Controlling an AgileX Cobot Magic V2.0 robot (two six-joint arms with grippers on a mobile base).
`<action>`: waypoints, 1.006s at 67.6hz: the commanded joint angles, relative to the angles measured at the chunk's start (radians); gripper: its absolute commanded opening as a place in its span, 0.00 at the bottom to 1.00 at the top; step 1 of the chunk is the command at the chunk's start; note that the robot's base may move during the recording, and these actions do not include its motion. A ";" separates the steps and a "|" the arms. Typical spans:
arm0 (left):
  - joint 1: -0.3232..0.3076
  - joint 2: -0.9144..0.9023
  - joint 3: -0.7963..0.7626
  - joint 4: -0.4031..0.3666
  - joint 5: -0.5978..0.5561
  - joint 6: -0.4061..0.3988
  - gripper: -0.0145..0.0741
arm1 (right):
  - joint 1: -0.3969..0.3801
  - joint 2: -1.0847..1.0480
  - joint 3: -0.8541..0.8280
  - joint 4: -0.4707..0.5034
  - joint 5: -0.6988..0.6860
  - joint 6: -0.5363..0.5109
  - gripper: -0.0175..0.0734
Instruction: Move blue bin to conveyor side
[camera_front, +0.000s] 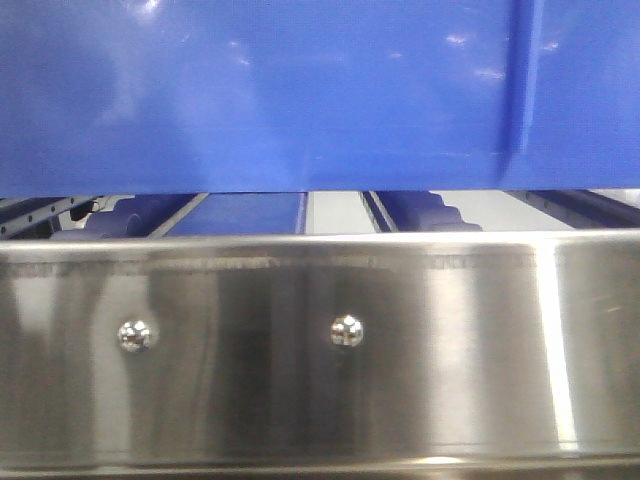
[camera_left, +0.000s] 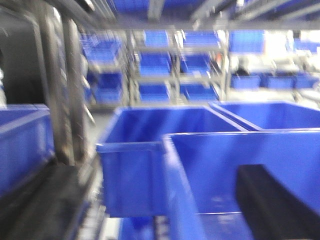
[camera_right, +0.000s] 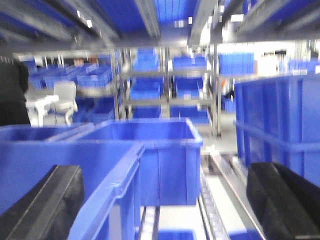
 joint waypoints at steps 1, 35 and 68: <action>-0.045 0.060 -0.069 -0.003 0.041 -0.002 0.81 | 0.001 0.059 -0.044 0.000 0.000 -0.004 0.81; -0.145 0.406 -0.371 0.049 0.347 -0.087 0.80 | 0.181 0.480 -0.527 0.000 0.448 -0.009 0.81; -0.145 0.737 -0.761 0.081 0.685 -0.088 0.80 | 0.210 0.898 -1.022 0.000 0.927 0.015 0.81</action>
